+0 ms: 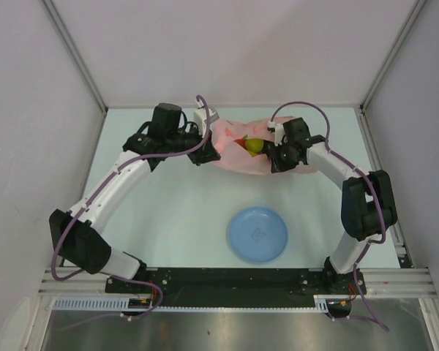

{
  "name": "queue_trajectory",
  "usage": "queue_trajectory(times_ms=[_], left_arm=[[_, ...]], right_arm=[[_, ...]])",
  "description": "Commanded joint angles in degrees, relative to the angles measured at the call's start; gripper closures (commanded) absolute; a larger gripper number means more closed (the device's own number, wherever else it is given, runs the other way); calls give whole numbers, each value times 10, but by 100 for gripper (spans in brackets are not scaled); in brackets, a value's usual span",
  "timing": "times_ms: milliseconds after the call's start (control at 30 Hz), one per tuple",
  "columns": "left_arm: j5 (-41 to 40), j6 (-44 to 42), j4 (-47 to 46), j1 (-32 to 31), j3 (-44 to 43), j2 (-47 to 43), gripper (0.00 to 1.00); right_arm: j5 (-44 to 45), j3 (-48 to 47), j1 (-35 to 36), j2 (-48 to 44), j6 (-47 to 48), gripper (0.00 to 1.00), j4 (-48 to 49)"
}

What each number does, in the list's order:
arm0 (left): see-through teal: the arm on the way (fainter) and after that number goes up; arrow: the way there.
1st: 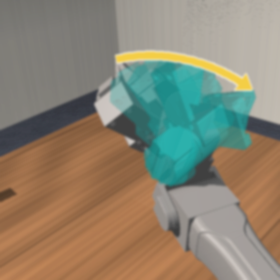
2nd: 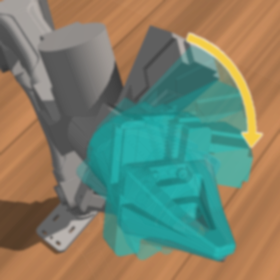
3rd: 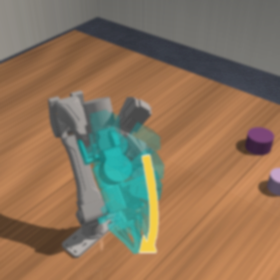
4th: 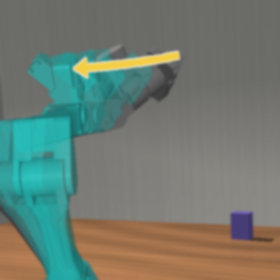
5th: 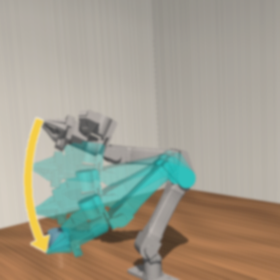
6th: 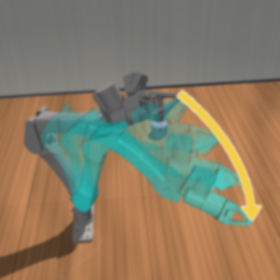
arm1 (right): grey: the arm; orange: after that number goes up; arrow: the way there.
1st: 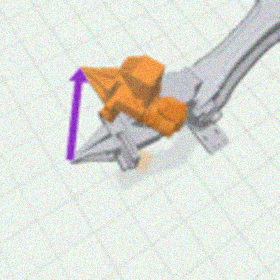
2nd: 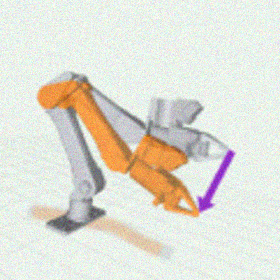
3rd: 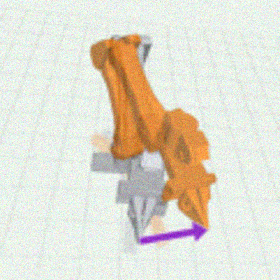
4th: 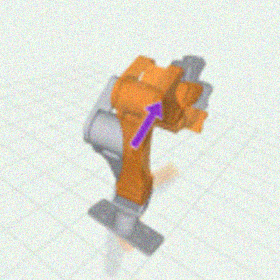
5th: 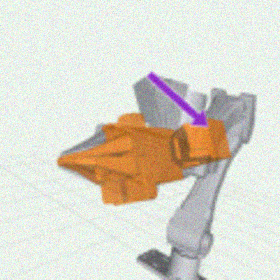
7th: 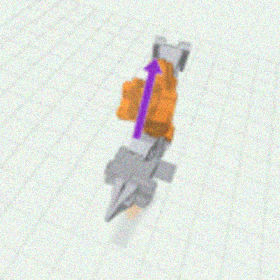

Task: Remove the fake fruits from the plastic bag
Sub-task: Adjust the plastic bag at the center of the board, then take out the fake fruit from the plastic bag.

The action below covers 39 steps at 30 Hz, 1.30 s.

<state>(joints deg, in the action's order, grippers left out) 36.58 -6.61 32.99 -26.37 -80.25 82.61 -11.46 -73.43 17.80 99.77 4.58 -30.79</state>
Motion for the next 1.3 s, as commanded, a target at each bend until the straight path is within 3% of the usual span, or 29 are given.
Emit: queue_trajectory(times_ms=[0,133,233,300,400,467,667,933,1033,1067,1167,1267], left_arm=[[1,-24,-1,1,-20,48,100],[-1,-7,-10,2,-40,77,100],[7,0,-12,2,-51,85,100],[11,2,-5,2,-61,89,100],[11,5,-2,2,-71,91,100],[10,5,-5,2,-74,91,100],[10,22,-13,2,-76,101,100],[2,19,-6,1,-80,103,100],[1,22,-9,1,-73,101,100],[1,22,-11,1,-72,100,100],[-4,20,-12,-1,-68,99,100],[-6,23,-17,-2,-64,100,100]], right_arm=[[-31,-66,-24,5,-5,69,43],[-37,-138,-25,75,-10,67,51],[-52,-188,-19,128,-61,58,52],[-51,-214,-1,150,-81,46,58],[-51,-258,14,179,-98,41,45],[-20,-264,22,185,-113,31,51],[97,-302,22,233,-182,19,53],[151,-357,32,307,-194,15,31],[154,-358,36,322,-188,19,43],[154,-356,36,323,-182,33,49],[140,-353,36,298,-158,58,56],[123,-321,30,251,-127,65,68]])
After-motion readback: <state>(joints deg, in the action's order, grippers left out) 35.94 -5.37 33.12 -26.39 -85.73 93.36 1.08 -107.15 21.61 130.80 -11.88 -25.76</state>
